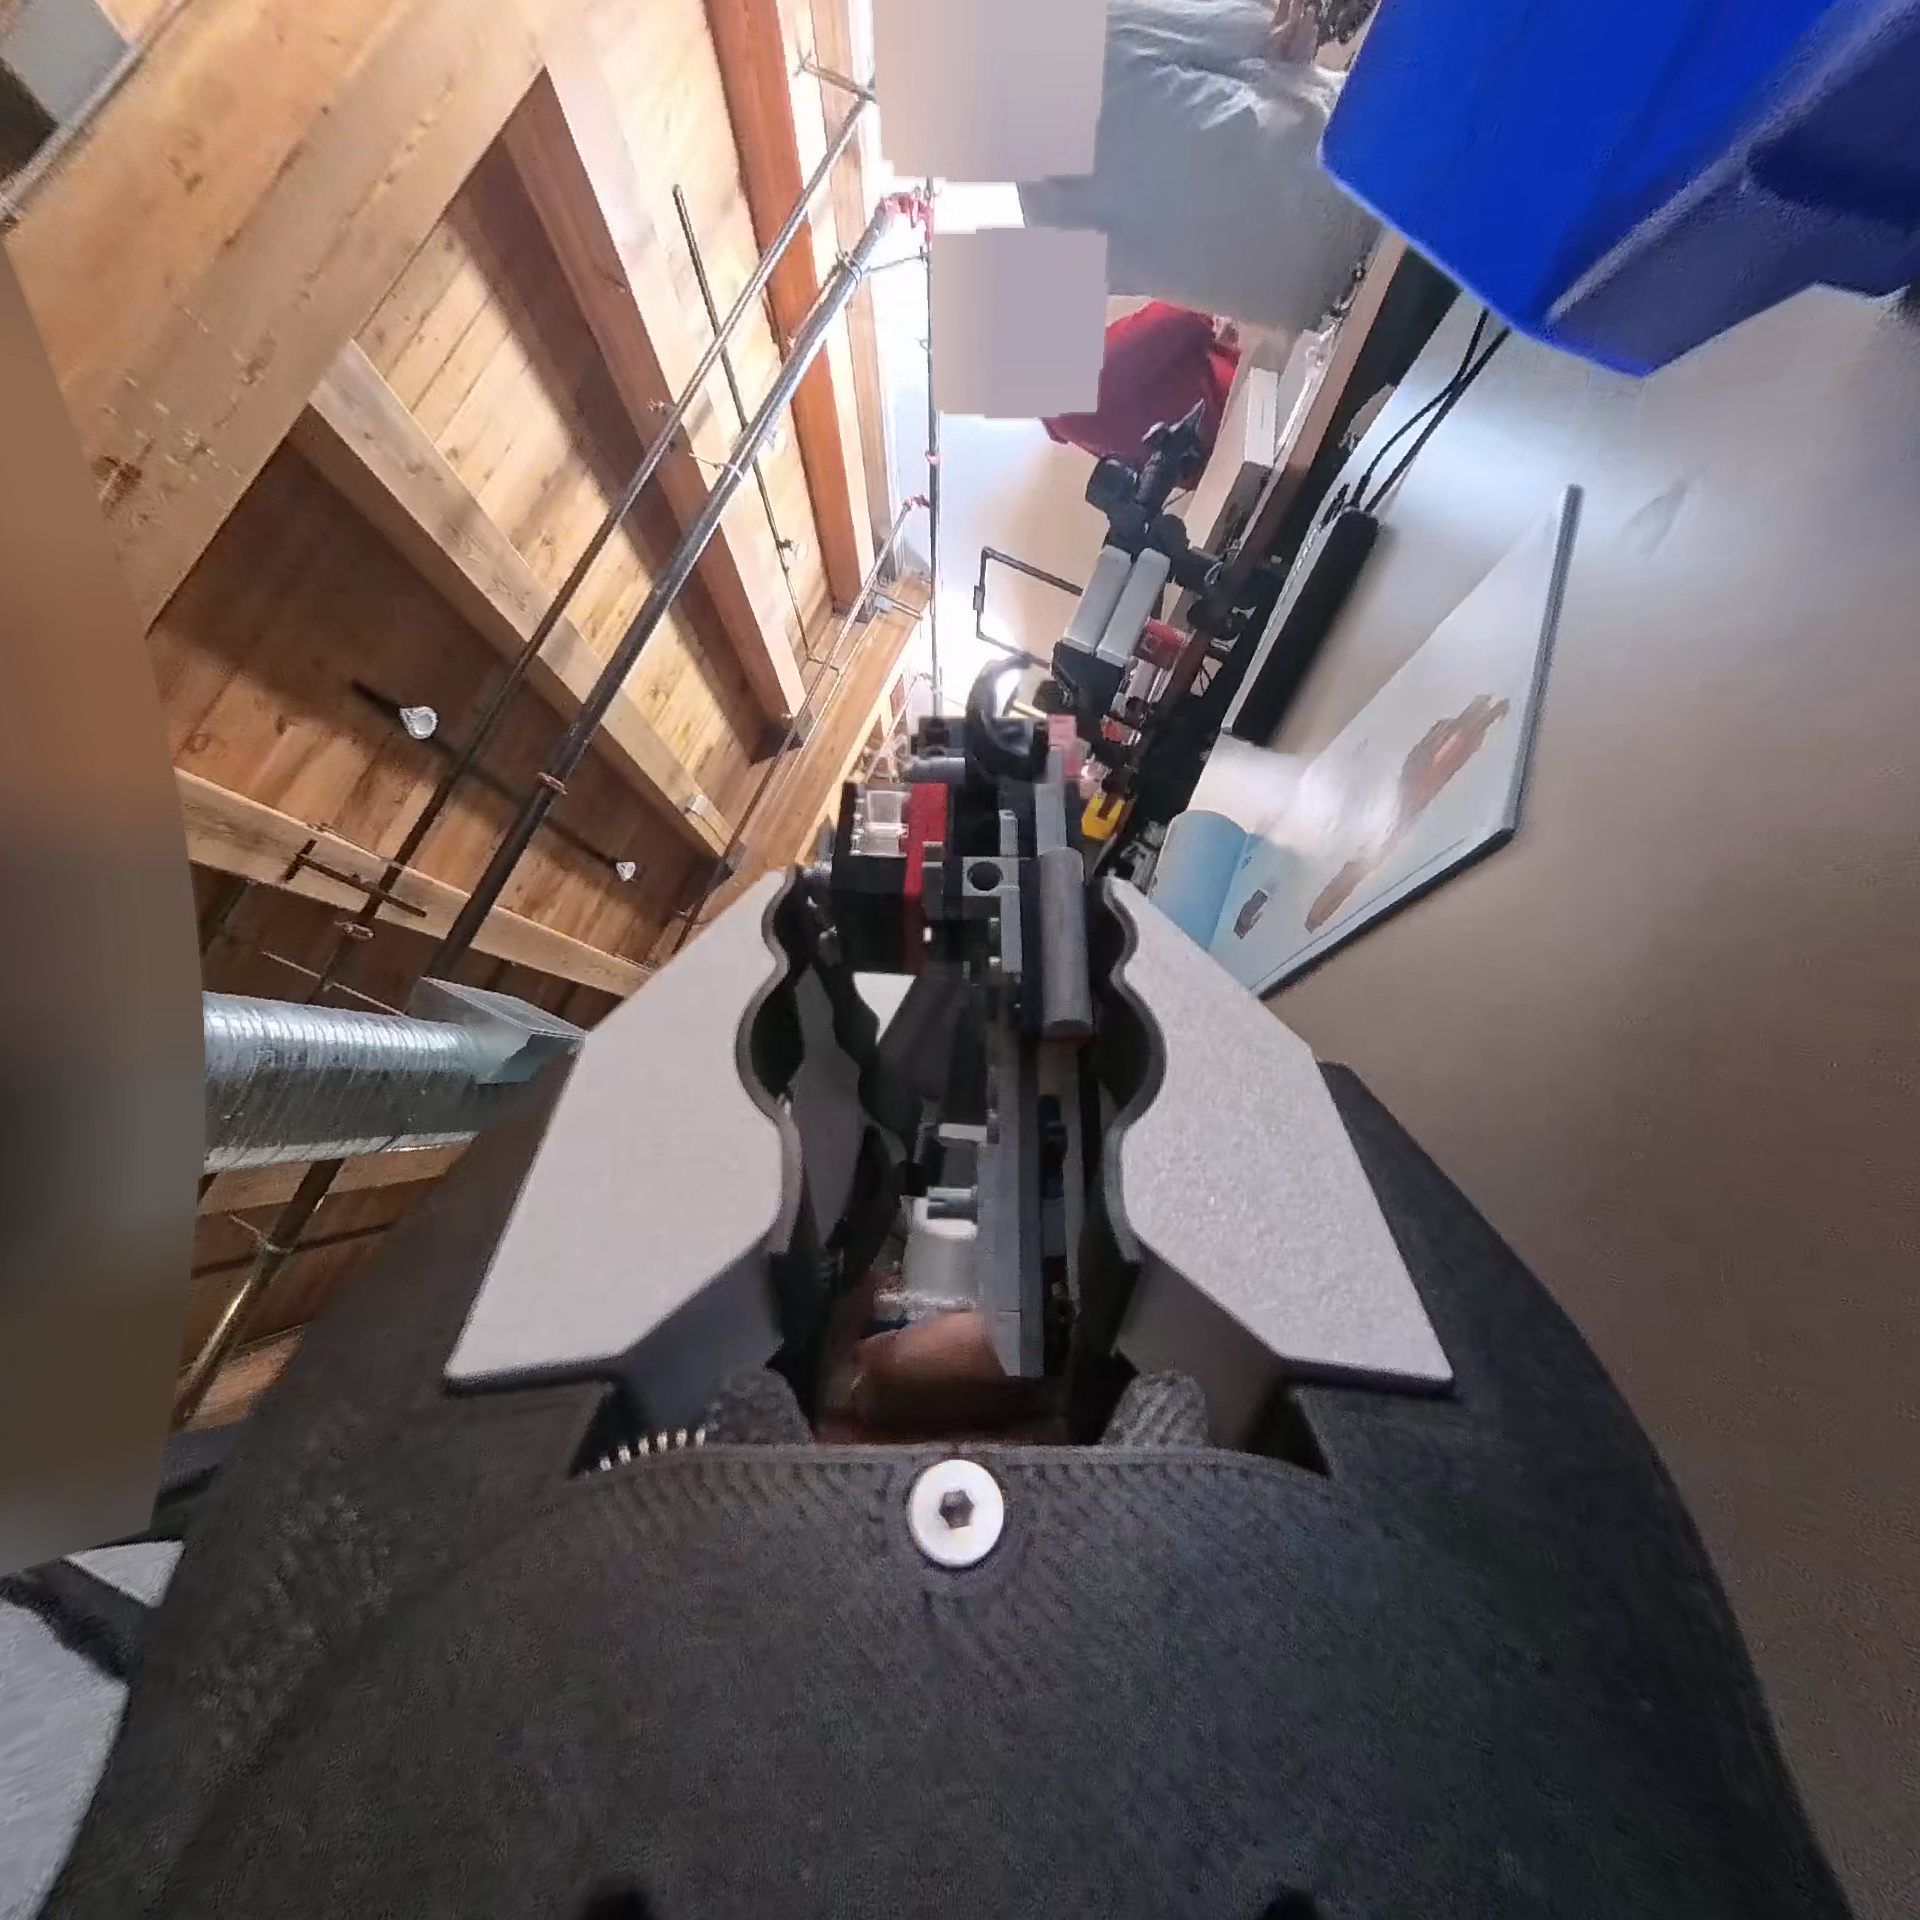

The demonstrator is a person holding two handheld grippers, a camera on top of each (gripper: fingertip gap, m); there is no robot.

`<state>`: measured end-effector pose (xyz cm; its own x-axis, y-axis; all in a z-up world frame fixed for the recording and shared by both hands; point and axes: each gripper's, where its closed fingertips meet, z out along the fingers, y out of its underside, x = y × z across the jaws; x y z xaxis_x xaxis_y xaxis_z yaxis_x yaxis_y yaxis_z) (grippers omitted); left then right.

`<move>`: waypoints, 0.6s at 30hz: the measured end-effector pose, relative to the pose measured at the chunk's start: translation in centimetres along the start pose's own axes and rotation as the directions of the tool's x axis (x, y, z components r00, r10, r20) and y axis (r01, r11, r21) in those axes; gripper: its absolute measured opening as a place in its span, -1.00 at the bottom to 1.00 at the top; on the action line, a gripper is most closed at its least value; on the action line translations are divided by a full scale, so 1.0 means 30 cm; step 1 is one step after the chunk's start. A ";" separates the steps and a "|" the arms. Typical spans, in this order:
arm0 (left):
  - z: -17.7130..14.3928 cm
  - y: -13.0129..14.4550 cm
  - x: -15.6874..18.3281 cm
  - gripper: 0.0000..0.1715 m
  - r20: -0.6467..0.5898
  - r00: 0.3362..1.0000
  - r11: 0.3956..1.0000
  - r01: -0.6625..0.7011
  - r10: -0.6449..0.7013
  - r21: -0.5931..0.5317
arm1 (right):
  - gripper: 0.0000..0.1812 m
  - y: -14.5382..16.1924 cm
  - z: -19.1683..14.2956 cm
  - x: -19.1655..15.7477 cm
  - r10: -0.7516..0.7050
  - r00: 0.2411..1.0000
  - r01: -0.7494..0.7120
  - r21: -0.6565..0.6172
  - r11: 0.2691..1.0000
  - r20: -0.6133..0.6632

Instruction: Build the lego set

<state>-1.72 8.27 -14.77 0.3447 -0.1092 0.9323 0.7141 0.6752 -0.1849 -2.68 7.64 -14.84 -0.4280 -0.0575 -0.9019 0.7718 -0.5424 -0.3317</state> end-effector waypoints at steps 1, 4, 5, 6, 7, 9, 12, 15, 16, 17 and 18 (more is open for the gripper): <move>-0.003 -0.005 0.002 -0.36 0.002 1.000 1.000 -0.018 0.018 0.012 | -0.39 0.004 0.001 -0.002 0.000 1.000 0.000 -0.002 1.000 0.008; -0.015 -0.014 0.007 -0.35 0.001 0.998 0.998 -0.055 0.055 0.034 | -0.38 0.018 0.009 -0.011 -0.001 0.999 0.002 -0.017 1.000 0.032; -0.018 -0.014 0.009 -0.36 0.000 0.998 0.997 -0.069 0.069 0.033 | -0.39 0.020 0.010 -0.014 -0.002 0.999 0.002 -0.019 1.000 0.040; -0.020 -0.013 0.010 -0.35 0.000 0.997 0.996 -0.082 0.082 0.030 | -0.39 0.022 0.011 -0.017 -0.001 0.999 0.002 -0.024 1.000 0.047; -0.022 -0.012 0.013 -0.35 -0.002 0.996 0.996 -0.091 0.091 0.025 | -0.39 0.025 0.012 -0.020 0.001 0.999 0.001 -0.031 1.000 0.055; -0.026 -0.011 0.020 -0.35 -0.009 0.993 0.993 -0.115 0.115 0.010 | -0.39 0.029 0.014 -0.029 0.004 0.997 0.000 -0.051 0.999 0.077; -0.030 -0.007 0.032 -0.35 -0.015 0.989 0.989 -0.148 0.147 -0.025 | -0.29 0.030 0.012 -0.058 -0.005 0.990 0.018 -0.092 0.996 0.139; -0.033 0.013 0.041 -0.36 -0.007 0.980 0.975 -0.196 0.196 -0.106 | -0.16 0.019 0.013 -0.056 -0.063 0.990 0.082 -0.154 0.985 0.129; -0.034 0.020 0.044 -0.36 0.002 0.975 0.966 -0.219 0.222 -0.139 | -0.15 0.012 0.015 -0.056 -0.083 0.988 0.104 -0.176 0.979 0.127; -0.036 0.029 0.044 -0.35 0.015 0.968 0.953 -0.244 0.251 -0.177 | -0.16 0.009 0.016 -0.057 -0.098 0.987 0.122 -0.203 0.971 0.126; -0.039 0.036 0.043 -0.35 0.032 0.959 0.939 -0.269 0.282 -0.214 | -0.17 0.011 0.018 -0.056 -0.114 0.986 0.141 -0.238 0.961 0.123</move>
<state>0.21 8.00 -14.14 0.5125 0.1093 0.8517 0.7079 0.5077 -0.4911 -1.95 7.12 -13.29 -0.5677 -0.0977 -0.8174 0.7935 -0.3294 -0.5117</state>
